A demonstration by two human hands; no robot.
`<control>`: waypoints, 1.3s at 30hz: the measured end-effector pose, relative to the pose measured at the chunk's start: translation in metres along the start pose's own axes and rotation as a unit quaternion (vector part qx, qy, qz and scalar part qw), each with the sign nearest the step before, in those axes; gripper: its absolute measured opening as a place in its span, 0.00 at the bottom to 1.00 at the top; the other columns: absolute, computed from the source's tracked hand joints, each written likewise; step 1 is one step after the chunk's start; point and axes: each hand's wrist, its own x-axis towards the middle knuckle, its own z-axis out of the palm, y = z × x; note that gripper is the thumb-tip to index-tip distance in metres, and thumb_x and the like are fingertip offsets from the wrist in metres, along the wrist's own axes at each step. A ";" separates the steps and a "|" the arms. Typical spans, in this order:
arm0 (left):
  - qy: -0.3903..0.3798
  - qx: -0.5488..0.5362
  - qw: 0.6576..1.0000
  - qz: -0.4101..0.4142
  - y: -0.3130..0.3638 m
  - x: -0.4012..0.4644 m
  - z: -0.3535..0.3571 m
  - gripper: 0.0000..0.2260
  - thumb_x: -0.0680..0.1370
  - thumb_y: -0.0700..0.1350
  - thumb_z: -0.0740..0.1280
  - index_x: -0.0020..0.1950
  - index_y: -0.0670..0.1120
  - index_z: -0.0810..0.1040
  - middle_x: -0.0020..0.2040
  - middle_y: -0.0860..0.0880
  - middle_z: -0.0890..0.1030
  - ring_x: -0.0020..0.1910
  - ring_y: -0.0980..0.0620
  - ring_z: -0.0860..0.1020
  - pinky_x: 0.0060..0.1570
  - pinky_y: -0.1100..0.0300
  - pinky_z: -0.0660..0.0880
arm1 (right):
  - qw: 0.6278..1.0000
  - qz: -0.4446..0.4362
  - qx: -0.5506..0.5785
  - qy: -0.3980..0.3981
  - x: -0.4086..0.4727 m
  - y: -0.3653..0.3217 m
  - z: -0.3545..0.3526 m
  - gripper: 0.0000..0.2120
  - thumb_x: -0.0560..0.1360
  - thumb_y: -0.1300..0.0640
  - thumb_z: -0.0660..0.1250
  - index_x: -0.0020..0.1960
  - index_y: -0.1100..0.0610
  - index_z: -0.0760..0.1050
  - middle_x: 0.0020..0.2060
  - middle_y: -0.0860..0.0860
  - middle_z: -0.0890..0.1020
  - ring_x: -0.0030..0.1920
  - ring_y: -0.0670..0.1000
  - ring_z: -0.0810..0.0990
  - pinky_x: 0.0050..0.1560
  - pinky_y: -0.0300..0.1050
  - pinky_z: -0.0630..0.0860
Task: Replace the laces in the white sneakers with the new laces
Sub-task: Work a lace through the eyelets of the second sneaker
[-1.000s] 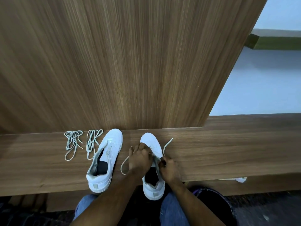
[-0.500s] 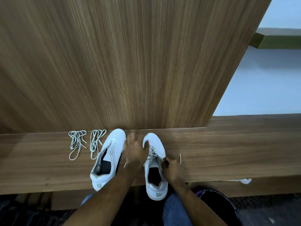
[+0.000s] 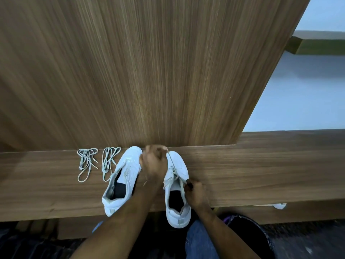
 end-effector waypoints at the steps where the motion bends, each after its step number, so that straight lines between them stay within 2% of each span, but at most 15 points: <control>1: 0.044 -0.069 0.996 -0.020 0.005 0.008 -0.004 0.07 0.76 0.48 0.66 0.40 0.60 0.76 0.47 0.52 0.78 0.48 0.48 0.78 0.56 0.46 0.73 | 1.000 0.002 0.003 0.001 0.000 0.000 0.001 0.07 0.75 0.52 0.62 0.48 0.52 0.77 0.45 0.54 0.84 0.48 0.59 0.82 0.49 0.49 0.76; 5: 0.162 -0.179 0.970 -0.038 0.022 0.031 -0.018 0.04 0.78 0.45 0.66 0.45 0.49 0.78 0.49 0.49 0.78 0.47 0.52 0.76 0.50 0.71 0.69 | 1.000 0.005 0.001 0.003 0.000 0.000 0.002 0.08 0.76 0.51 0.62 0.49 0.52 0.77 0.46 0.55 0.84 0.49 0.60 0.81 0.50 0.50 0.76; 6: 0.182 -0.194 0.962 -0.055 0.022 0.035 -0.020 0.04 0.78 0.45 0.65 0.46 0.46 0.78 0.50 0.48 0.78 0.47 0.52 0.76 0.50 0.71 0.68 | 1.000 0.008 -0.002 0.003 0.000 -0.001 0.001 0.08 0.76 0.51 0.62 0.50 0.52 0.78 0.47 0.55 0.84 0.50 0.60 0.81 0.50 0.49 0.76; 8: 0.186 -0.182 0.963 -0.073 0.016 0.038 -0.021 0.06 0.78 0.47 0.65 0.50 0.45 0.78 0.51 0.47 0.78 0.51 0.48 0.77 0.54 0.58 0.72 | 1.000 0.008 -0.003 0.006 0.000 -0.001 0.000 0.08 0.76 0.52 0.62 0.50 0.51 0.78 0.47 0.55 0.84 0.50 0.60 0.81 0.50 0.49 0.76; 13: -0.031 0.084 0.995 -0.040 -0.018 0.006 -0.007 0.22 0.76 0.51 0.66 0.67 0.46 0.69 0.61 0.44 0.74 0.63 0.42 0.71 0.60 0.45 0.68 | 1.000 -0.001 0.009 -0.005 0.000 0.000 0.000 0.08 0.75 0.56 0.60 0.48 0.52 0.78 0.46 0.53 0.84 0.48 0.58 0.82 0.48 0.47 0.76; 16: -0.124 0.207 0.970 0.017 -0.037 -0.028 0.004 0.23 0.73 0.55 0.67 0.66 0.47 0.72 0.66 0.44 0.72 0.66 0.42 0.71 0.61 0.45 0.69 | 1.000 -0.002 0.012 -0.005 0.001 0.001 0.000 0.07 0.75 0.55 0.61 0.48 0.52 0.78 0.45 0.52 0.84 0.48 0.56 0.82 0.47 0.47 0.76; 18: -0.160 0.253 0.953 0.043 -0.043 -0.050 0.007 0.17 0.72 0.55 0.67 0.59 0.51 0.76 0.61 0.49 0.76 0.62 0.47 0.73 0.59 0.52 0.68 | 1.000 -0.005 0.011 -0.002 0.000 0.002 0.000 0.07 0.76 0.54 0.61 0.48 0.51 0.78 0.45 0.52 0.84 0.48 0.56 0.82 0.47 0.46 0.76; 21: -0.168 0.247 0.954 0.002 -0.046 -0.065 0.003 0.10 0.74 0.52 0.64 0.50 0.49 0.78 0.52 0.49 0.81 0.56 0.46 0.77 0.52 0.55 0.70 | 1.000 -0.016 0.004 -0.005 0.001 0.003 -0.002 0.07 0.76 0.53 0.63 0.50 0.51 0.79 0.46 0.51 0.85 0.49 0.55 0.82 0.49 0.45 0.76; 25: -0.168 0.165 0.966 -0.107 -0.056 -0.065 -0.002 0.12 0.77 0.54 0.64 0.53 0.49 0.80 0.51 0.41 0.82 0.55 0.40 0.78 0.48 0.54 0.73 | 0.999 -0.027 -0.025 0.001 0.000 0.000 -0.003 0.10 0.76 0.54 0.62 0.56 0.49 0.77 0.50 0.53 0.84 0.52 0.57 0.81 0.51 0.48 0.76; 29: -0.193 0.166 0.962 -0.098 -0.065 -0.066 0.001 0.14 0.76 0.57 0.62 0.52 0.51 0.80 0.48 0.44 0.83 0.52 0.42 0.80 0.49 0.53 0.76 | 0.975 -0.127 -0.184 -0.021 0.001 -0.012 -0.006 0.22 0.77 0.58 0.58 0.70 0.46 0.63 0.58 0.53 0.80 0.53 0.60 0.80 0.49 0.51 0.75; 31: -0.206 0.181 0.959 -0.075 -0.068 -0.062 0.001 0.15 0.76 0.58 0.60 0.49 0.49 0.79 0.46 0.45 0.83 0.50 0.42 0.80 0.49 0.52 0.76 | 0.952 -0.178 -0.246 -0.039 0.007 -0.022 -0.006 0.26 0.76 0.61 0.58 0.72 0.46 0.59 0.66 0.52 0.71 0.53 0.61 0.79 0.46 0.52 0.75; 33: -0.217 0.185 0.956 -0.062 -0.067 -0.060 0.000 0.17 0.77 0.59 0.58 0.47 0.48 0.78 0.44 0.45 0.83 0.49 0.43 0.80 0.48 0.52 0.76 | 0.936 -0.207 -0.277 -0.059 0.011 -0.030 0.000 0.23 0.77 0.60 0.57 0.71 0.50 0.61 0.69 0.51 0.64 0.56 0.61 0.77 0.48 0.54 0.75; 35: -0.222 0.186 0.955 -0.063 -0.065 -0.059 -0.002 0.17 0.77 0.60 0.57 0.46 0.48 0.78 0.44 0.45 0.83 0.49 0.43 0.80 0.48 0.53 0.75 | 0.927 -0.216 -0.299 -0.071 0.009 -0.034 0.008 0.16 0.79 0.58 0.56 0.66 0.53 0.65 0.67 0.52 0.66 0.58 0.60 0.76 0.50 0.54 0.75; 37: -0.226 0.191 0.953 -0.070 -0.064 -0.059 -0.002 0.15 0.78 0.57 0.59 0.48 0.48 0.78 0.45 0.45 0.82 0.50 0.43 0.79 0.49 0.55 0.75 | 0.942 -0.195 -0.268 -0.055 0.011 -0.035 0.013 0.11 0.79 0.56 0.55 0.61 0.53 0.68 0.61 0.53 0.71 0.55 0.60 0.78 0.48 0.52 0.74; 39: -0.232 0.190 0.951 -0.081 -0.064 -0.059 -0.003 0.13 0.78 0.54 0.61 0.49 0.48 0.80 0.47 0.44 0.83 0.52 0.42 0.79 0.49 0.55 0.74 | 0.983 -0.125 -0.137 -0.010 0.016 -0.033 0.012 0.07 0.78 0.55 0.57 0.53 0.54 0.72 0.54 0.54 0.77 0.51 0.59 0.79 0.45 0.48 0.71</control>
